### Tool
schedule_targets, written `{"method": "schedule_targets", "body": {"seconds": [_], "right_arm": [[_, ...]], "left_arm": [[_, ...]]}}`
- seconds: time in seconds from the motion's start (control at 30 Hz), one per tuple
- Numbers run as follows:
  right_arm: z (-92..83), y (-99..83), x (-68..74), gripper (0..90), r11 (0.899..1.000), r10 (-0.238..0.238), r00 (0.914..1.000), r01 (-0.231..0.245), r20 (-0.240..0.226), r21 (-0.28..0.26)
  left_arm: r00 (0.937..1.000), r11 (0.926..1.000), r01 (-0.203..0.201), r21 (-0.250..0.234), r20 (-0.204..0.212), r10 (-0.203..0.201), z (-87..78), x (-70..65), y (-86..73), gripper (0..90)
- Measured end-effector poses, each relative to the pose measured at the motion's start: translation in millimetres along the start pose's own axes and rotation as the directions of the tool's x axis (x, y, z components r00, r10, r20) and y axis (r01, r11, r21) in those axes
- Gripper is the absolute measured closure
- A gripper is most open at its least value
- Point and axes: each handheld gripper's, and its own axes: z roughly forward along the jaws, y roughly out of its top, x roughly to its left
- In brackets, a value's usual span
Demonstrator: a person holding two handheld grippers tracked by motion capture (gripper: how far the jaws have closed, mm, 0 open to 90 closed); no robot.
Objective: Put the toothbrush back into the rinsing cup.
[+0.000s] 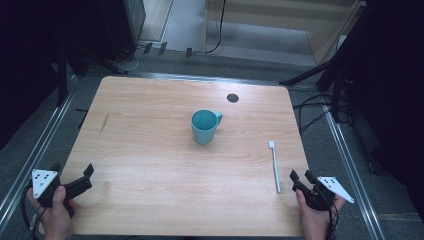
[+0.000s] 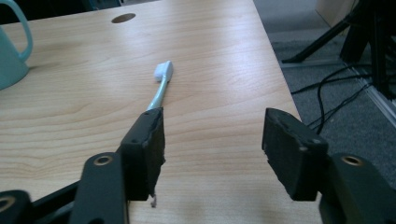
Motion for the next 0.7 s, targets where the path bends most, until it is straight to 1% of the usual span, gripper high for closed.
{"method": "schedule_targets", "body": {"seconds": [0.1,0.23,0.33,0.37,0.4,0.43,0.47,0.5,0.53,0.57,0.6,0.63,0.7], "right_arm": [[1.5,1.7,0.0,44.6,1.000,0.009,0.9999,-0.009,0.006,0.013],[1.6,6.0,-0.5,47.3,0.999,0.022,0.9998,-0.022,-0.003,0.028],[0.9,12.0,2.2,49.7,0.999,0.008,0.9999,-0.007,-0.014,0.042],[0.9,17.9,5.4,53.1,0.998,0.010,0.9998,-0.008,-0.019,0.068],[0.9,17.9,5.4,53.1,0.998,0.010,0.9998,-0.008,-0.019,0.068],[1.2,26.3,10.0,54.7,0.994,0.022,0.9998,-0.021,-0.003,0.107],[1.2,26.3,10.0,54.7,0.994,0.022,0.9998,-0.021,-0.003,0.107],[2.1,29.4,11.4,54.7,0.992,0.024,0.9997,-0.024,-0.003,0.125],[4.8,36.8,16.0,55.3,0.987,0.011,0.9999,-0.011,0.002,0.160],[6.4,40.5,18.6,55.3,0.983,0.002,1.0000,-0.003,0.003,0.183],[6.4,40.5,18.6,55.3,0.983,0.002,1.0000,-0.003,0.003,0.183],[8.3,43.8,20.7,55.3,0.979,-0.009,1.0000,0.009,0.000,0.202],[13.0,50.1,25.4,56.2,0.967,-0.030,0.9994,0.025,0.016,0.252]], "left_arm": [[1.0000,1.0000,-0.002,0.000,0.000,0.002,-0.2,-0.1,-0.1,0.0],[1.0000,0.9999,-0.010,-0.005,-0.001,0.010,-0.6,-1.4,-0.5,0.0],[0.9999,0.9999,-0.017,-0.002,-0.003,0.017,-0.7,-1.7,-0.4,0.0],[0.9999,0.9999,-0.014,-0.001,-0.002,0.014,-0.6,-1.7,-0.3,0.0],[1.0000,1.0000,-0.010,-0.001,-0.001,0.010,-0.3,-1.6,-0.3,0.0],[1.0000,0.9999,-0.010,0.003,0.001,0.010,-0.1,-1.3,-0.1,0.0],[0.9999,0.9999,-0.010,0.004,0.001,0.010,0.0,-1.2,-0.1,0.0],[0.9999,0.9999,-0.013,0.009,0.004,0.013,0.2,-0.8,0.1,0.0],[0.9999,0.9999,-0.013,0.009,0.002,0.013,0.4,-1.0,0.2,0.0],[0.9999,0.9999,-0.014,0.010,0.001,0.014,0.6,-1.1,0.3,0.0],[0.9999,0.9999,-0.014,0.010,0.001,0.014,0.6,-1.1,0.3,0.0],[0.9999,0.9999,-0.014,0.009,0.002,0.014,0.6,-1.1,0.2,0.0],[0.9999,0.9998,-0.016,0.009,0.002,0.016,0.5,-1.2,0.2,0.0]]}}
